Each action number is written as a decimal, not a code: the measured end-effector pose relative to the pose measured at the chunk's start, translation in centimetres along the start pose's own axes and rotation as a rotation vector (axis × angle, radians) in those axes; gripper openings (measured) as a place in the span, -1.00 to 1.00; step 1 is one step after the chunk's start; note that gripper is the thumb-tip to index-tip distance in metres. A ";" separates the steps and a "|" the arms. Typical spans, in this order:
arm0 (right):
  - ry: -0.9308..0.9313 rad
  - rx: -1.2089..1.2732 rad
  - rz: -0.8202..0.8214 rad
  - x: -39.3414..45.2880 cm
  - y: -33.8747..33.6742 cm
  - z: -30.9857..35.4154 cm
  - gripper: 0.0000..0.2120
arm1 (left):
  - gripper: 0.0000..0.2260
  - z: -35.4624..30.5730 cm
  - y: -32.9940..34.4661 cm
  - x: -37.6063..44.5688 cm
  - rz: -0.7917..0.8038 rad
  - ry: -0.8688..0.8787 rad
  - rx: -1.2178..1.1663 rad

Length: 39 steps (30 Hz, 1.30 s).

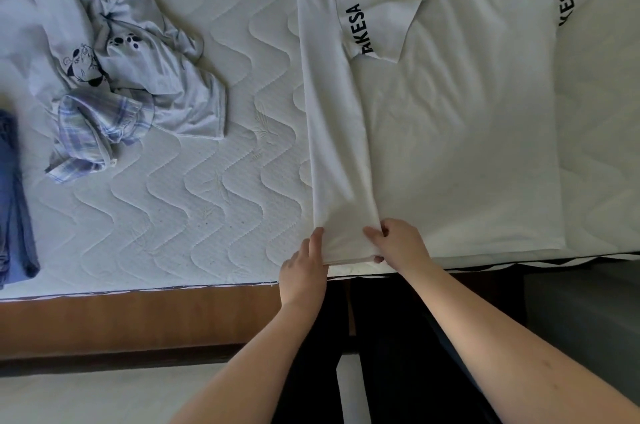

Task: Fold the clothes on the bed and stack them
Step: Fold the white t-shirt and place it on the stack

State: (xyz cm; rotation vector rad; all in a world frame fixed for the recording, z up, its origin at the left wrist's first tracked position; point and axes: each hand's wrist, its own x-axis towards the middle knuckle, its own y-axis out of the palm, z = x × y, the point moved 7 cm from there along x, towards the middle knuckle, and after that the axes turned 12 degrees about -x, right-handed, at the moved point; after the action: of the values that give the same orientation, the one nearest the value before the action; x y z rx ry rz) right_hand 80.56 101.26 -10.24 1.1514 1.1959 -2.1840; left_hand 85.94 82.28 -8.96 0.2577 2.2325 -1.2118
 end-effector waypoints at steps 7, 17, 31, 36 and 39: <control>0.031 -0.212 0.088 0.1 0.9 -1.0 -0.54 | -0.69 1.0 -0.4 0.6 0.004 -0.142 -0.139; -0.067 -0.093 -0.093 2.0 -1.2 2.7 -0.76 | -0.70 2.6 -0.4 0.5 0.083 -0.098 0.007; 0.045 -0.215 0.151 -1.0 1.8 0.3 -0.82 | -0.66 1.6 -0.3 0.2 0.154 -0.044 0.205; 0.061 -0.303 0.131 -1.2 1.3 0.2 -0.77 | -0.68 1.1 -0.1 0.0 0.229 -0.107 0.234; 0.056 -0.292 0.182 -0.1 0.2 0.3 -0.62 | -0.54 1.7 -0.4 0.4 0.322 -0.109 0.306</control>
State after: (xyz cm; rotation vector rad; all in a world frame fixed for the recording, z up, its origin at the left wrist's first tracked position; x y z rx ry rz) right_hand 80.57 100.91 -10.15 1.1517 1.3253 -1.7853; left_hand 86.11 80.58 -9.60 0.6293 1.8209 -1.3447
